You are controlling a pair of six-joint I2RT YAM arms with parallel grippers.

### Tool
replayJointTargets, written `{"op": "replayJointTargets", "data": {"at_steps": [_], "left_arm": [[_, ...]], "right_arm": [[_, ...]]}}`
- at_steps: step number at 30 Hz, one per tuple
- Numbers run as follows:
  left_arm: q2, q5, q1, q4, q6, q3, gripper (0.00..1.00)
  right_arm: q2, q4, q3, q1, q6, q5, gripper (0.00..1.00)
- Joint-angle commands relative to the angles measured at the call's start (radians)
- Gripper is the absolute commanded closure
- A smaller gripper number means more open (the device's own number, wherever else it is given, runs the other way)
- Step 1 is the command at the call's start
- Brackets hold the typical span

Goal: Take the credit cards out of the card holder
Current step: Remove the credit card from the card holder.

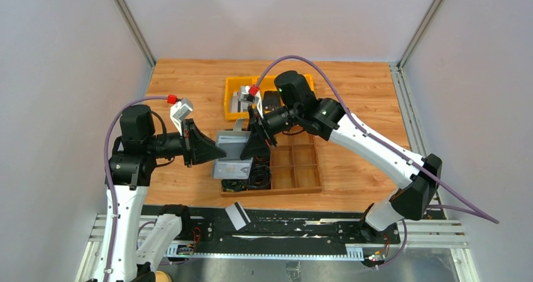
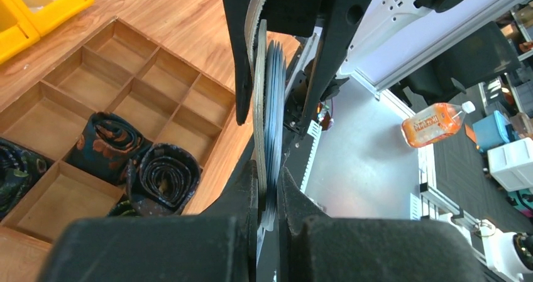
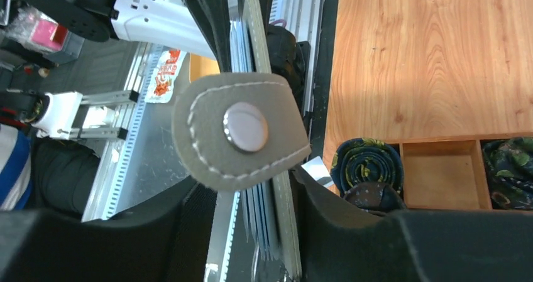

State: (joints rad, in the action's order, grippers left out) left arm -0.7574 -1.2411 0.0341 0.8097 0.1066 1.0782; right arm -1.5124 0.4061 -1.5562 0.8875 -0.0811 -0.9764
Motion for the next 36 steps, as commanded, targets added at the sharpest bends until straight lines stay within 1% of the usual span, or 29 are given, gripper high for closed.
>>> {"op": "replayJointTargets", "data": {"at_steps": [1,3,4,5,7,8,9,10,11,13,14,16,19,21,22,24,25,27,28,30,32,33,34,35,36], "left_arm": [[-0.003,-0.045,-0.001,0.014,-0.034,0.042,1.00],[-0.001,-0.044,-0.001,0.016,-0.039,0.039,0.99],[0.001,-0.035,0.000,0.016,-0.039,0.036,0.94],[0.002,-0.021,-0.001,0.018,-0.038,0.034,0.82],[0.001,0.002,-0.001,0.020,-0.034,0.036,0.52],[0.006,0.015,-0.001,0.020,-0.026,0.036,0.39],[0.009,0.021,-0.001,0.022,-0.020,0.037,0.27],[0.012,0.025,-0.002,0.022,-0.014,0.035,0.19],[0.013,0.025,-0.001,0.023,-0.008,0.032,0.15],[0.015,0.020,-0.002,0.022,0.008,0.022,0.14],[0.015,0.016,-0.001,0.022,0.019,0.017,0.13],[0.009,-0.001,-0.001,0.022,0.039,0.003,0.13],[0.003,-0.012,-0.002,0.022,0.059,-0.002,0.14],[-0.001,-0.008,-0.001,0.022,0.065,0.004,0.19],[-0.001,-0.004,-0.002,0.022,0.068,0.008,0.24],[-0.001,0.019,-0.002,0.021,0.076,0.013,0.40],[-0.001,0.028,-0.002,0.018,0.082,0.016,0.47],[0.001,0.039,-0.002,0.006,0.097,0.021,0.56],[0.005,0.040,-0.001,-0.001,0.112,0.022,0.58],[0.016,0.045,-0.002,-0.046,0.148,0.021,0.66],[0.036,0.057,-0.001,-0.126,0.209,0.004,0.79],[0.057,0.066,-0.002,-0.179,0.273,-0.020,0.88],[0.069,0.072,-0.001,-0.242,0.306,-0.033,0.92],[0.084,0.083,-0.002,-0.292,0.344,-0.053,0.98],[0.097,0.087,-0.002,-0.327,0.370,-0.067,1.00]], "right_arm": [[-0.015,0.107,-0.072,0.024,0.076,-0.008,0.64],[-0.029,0.094,-0.093,0.029,0.072,-0.011,0.81],[-0.031,0.071,-0.096,0.030,0.052,-0.008,0.90],[-0.028,0.039,-0.092,0.029,0.032,0.002,0.98],[-0.008,-0.047,-0.066,0.022,-0.021,0.037,1.00],[0.011,-0.118,-0.036,0.012,-0.064,0.056,1.00],[0.043,-0.250,0.008,-0.004,-0.125,0.065,1.00],[0.071,-0.360,0.064,-0.020,-0.196,0.072,1.00],[0.099,-0.498,0.145,-0.033,-0.295,0.084,1.00],[0.160,-0.732,0.247,-0.051,-0.418,0.120,1.00],[0.187,-0.836,0.302,-0.055,-0.468,0.139,1.00],[0.226,-0.986,0.401,-0.056,-0.539,0.192,1.00],[0.263,-1.149,0.503,-0.055,-0.636,0.267,1.00],[0.284,-1.238,0.568,-0.055,-0.688,0.321,1.00],[0.292,-1.281,0.599,-0.052,-0.711,0.347,1.00],[0.305,-1.353,0.652,-0.043,-0.738,0.400,1.00],[0.309,-1.378,0.670,-0.030,-0.742,0.422,1.00],[0.314,-1.374,0.692,-0.010,-0.728,0.467,1.00],[0.314,-1.375,0.698,0.001,-0.720,0.482,1.00],[0.317,-1.388,0.722,0.020,-0.710,0.520,1.00],[0.320,-1.388,0.743,0.034,-0.695,0.548,1.00],[0.319,-1.378,0.746,0.038,-0.690,0.550,1.00],[0.318,-1.362,0.744,0.041,-0.687,0.548,1.00],[0.316,-1.341,0.738,0.041,-0.681,0.539,0.97],[0.316,-1.308,0.726,0.041,-0.670,0.529,0.90]]}}
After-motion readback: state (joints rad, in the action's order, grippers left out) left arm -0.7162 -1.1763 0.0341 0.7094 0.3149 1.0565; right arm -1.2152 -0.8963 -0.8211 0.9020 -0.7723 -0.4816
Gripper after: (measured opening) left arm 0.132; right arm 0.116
